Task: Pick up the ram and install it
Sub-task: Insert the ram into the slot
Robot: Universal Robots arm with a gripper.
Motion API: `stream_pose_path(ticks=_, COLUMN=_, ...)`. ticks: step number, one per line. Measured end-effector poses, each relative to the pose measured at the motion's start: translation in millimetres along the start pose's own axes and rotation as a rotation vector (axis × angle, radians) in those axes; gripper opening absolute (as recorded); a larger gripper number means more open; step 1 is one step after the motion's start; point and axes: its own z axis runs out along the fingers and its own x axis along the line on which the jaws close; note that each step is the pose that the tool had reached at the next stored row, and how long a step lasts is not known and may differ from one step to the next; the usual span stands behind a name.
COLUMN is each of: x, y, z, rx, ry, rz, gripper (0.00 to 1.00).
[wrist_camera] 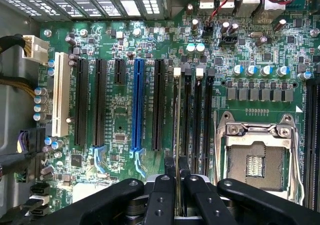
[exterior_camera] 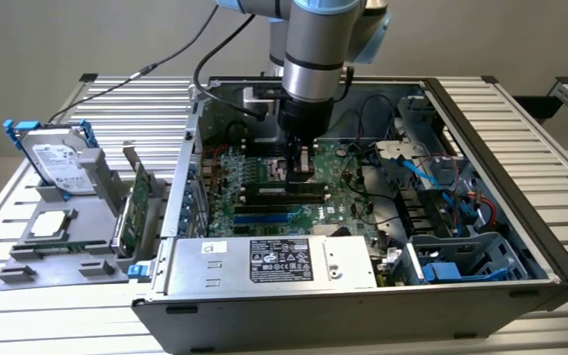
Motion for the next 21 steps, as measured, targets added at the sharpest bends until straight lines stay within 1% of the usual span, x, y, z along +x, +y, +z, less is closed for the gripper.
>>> stream_pose_path(ticks=6, x=-0.2, y=0.1, z=1.8, rx=0.0001, ry=0.004, rz=-0.001, gripper=0.14)
stream_pose_path(ticks=17, x=-0.2, y=0.1, z=2.6, rx=0.0009, ry=0.0136, rz=-0.01, gripper=0.14)
stream_pose_path(ticks=21, x=-0.3, y=0.0, z=3.2, rx=0.001, ry=0.0139, rz=-0.01, gripper=0.14)
